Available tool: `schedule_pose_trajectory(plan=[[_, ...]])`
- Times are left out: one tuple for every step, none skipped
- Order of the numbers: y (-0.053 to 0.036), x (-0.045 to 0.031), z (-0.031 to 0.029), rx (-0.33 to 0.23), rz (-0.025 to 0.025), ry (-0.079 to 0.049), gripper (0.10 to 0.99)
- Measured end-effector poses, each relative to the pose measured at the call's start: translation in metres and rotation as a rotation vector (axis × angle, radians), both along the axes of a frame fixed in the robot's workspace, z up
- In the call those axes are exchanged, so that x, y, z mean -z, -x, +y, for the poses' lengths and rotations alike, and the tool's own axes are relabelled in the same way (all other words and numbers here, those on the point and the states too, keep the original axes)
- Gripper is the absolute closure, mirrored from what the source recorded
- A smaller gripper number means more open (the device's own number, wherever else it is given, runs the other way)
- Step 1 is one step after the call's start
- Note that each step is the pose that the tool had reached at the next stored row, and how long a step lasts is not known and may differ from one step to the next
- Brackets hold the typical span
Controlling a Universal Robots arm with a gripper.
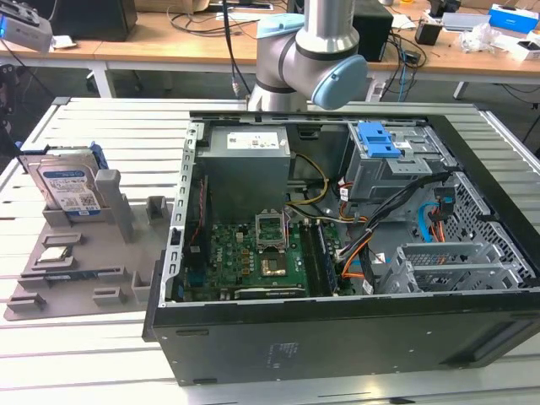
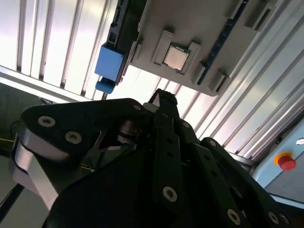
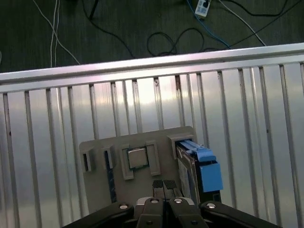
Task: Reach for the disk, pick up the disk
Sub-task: 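Pick up the disk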
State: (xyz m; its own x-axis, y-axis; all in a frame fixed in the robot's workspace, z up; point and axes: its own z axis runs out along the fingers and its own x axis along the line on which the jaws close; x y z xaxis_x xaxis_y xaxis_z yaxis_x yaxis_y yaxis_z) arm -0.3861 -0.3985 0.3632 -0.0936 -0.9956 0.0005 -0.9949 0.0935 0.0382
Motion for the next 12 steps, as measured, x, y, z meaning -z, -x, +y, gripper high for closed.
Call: schedule_pose_trajectory(plan=[[0.0000,0.0000,0.0000,-0.006,0.0000,0.000,0.980],[0.0000,0.0000,0.0000,-0.012,0.0000,0.000,0.980],[0.0000,0.0000,0.0000,-0.027,0.0000,0.000,0.980],[0.0000,0.0000,0.0000,-0.032,0.0001,0.000,0.980],[0.0000,0.0000,0.0000,-0.032,0.0000,0.000,0.980],[0.0000,0.0000,0.0000,-0.032,0.0000,0.000,0.980],[0.0000,0.0000,0.0000,-0.032,0.0000,0.000,0.980],[0.0000,0.0000,0.0000,-0.032,0.0000,0.000,0.980],[0.0000,0.0000,0.0000,-0.032,0.0001,0.000,0.980],[0.0000,0.0000,0.0000,-0.032,0.0000,0.000,0.980],[0.0000,0.0000,0.0000,-0.032,0.0000,0.000,0.980],[0.0000,0.0000,0.0000,-0.032,0.0000,0.000,0.980]])
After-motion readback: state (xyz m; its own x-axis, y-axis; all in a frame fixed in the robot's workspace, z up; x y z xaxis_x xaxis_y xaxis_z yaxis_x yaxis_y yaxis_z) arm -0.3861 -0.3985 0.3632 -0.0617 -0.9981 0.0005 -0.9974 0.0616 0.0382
